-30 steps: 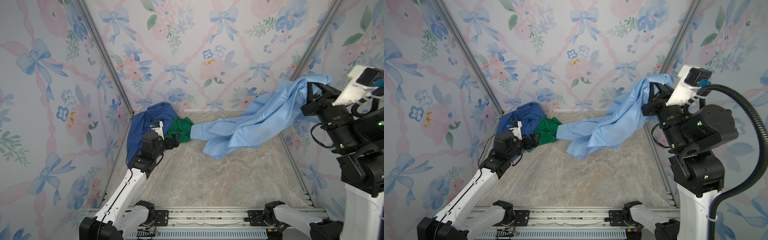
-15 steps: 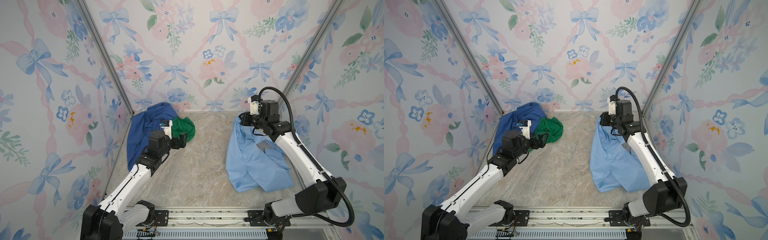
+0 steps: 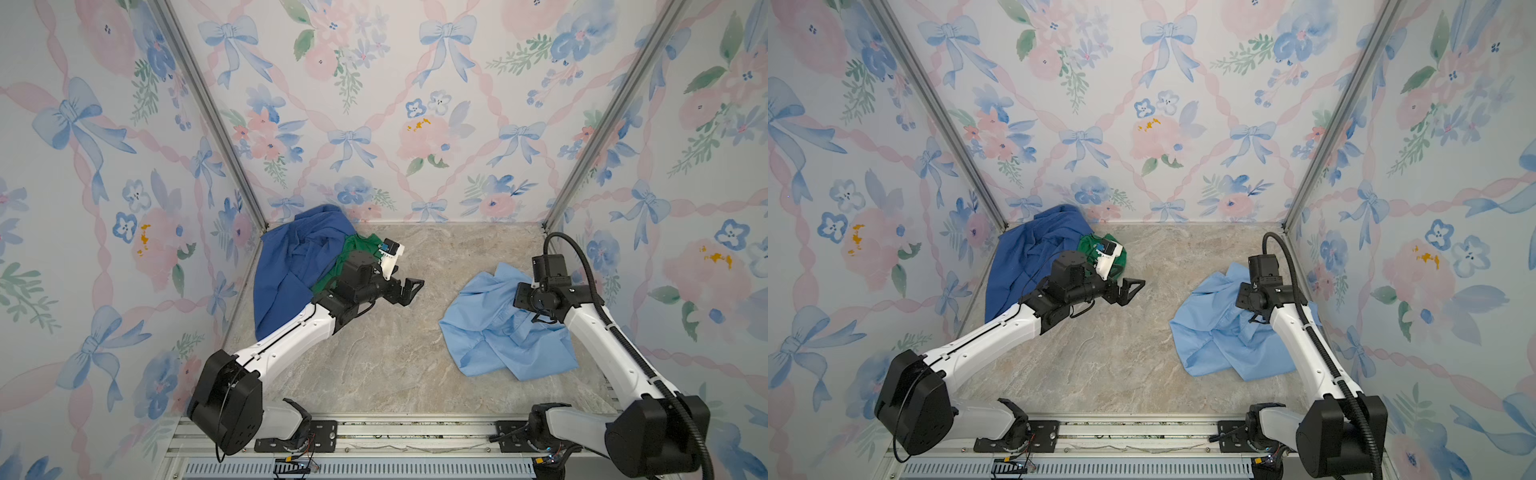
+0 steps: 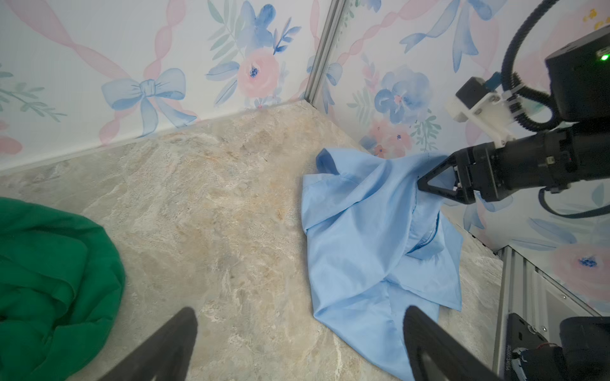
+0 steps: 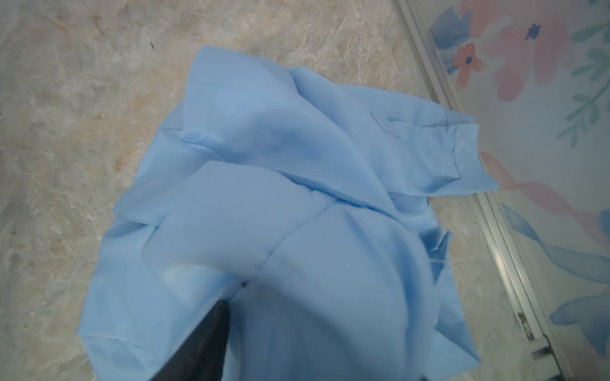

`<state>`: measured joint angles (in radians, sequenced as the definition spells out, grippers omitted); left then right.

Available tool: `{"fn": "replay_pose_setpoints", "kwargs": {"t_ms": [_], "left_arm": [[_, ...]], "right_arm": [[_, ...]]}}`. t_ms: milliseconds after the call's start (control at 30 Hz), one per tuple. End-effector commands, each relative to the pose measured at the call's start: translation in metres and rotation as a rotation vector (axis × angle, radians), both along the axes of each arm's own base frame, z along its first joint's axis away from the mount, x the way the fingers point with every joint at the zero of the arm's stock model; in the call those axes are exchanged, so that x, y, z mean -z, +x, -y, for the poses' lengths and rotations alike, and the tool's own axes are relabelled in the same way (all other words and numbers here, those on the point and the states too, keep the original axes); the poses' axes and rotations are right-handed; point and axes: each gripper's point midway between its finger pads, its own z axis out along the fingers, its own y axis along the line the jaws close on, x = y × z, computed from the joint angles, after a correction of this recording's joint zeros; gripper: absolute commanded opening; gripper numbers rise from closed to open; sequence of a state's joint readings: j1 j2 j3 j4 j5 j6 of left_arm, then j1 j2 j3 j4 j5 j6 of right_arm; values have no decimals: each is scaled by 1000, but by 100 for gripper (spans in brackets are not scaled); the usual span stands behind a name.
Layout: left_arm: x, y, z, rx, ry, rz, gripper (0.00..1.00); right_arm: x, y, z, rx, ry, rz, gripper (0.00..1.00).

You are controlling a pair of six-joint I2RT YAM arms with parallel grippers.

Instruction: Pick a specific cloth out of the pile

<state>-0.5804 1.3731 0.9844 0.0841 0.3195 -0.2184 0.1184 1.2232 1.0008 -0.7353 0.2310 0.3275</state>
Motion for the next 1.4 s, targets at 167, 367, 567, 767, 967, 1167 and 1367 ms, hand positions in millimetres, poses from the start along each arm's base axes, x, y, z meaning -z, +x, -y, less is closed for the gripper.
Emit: {"fn": "replay_pose_setpoints", "kwargs": {"t_ms": [167, 367, 567, 767, 967, 1167, 1367], "left_arm": [[8, -28, 8, 173, 78, -1, 98], [17, -33, -7, 127, 121, 7, 98], [15, -32, -9, 113, 127, 17, 98], [7, -28, -19, 60, 143, 61, 98], [3, -13, -34, -35, 150, 58, 98], [-2, -6, -48, -119, 151, 67, 98], [-4, 2, -60, -182, 153, 67, 98]], "right_arm": [[32, -25, -74, -212, -30, -213, 97], [93, -34, -96, -223, -134, -413, 97], [143, -28, -113, -240, -153, -530, 98], [164, -20, -134, -270, -45, -543, 39], [97, 39, -156, -355, 151, -319, 0], [-36, 110, -147, -378, 338, -36, 0], [-147, 151, -142, -422, 622, 171, 0]]}}
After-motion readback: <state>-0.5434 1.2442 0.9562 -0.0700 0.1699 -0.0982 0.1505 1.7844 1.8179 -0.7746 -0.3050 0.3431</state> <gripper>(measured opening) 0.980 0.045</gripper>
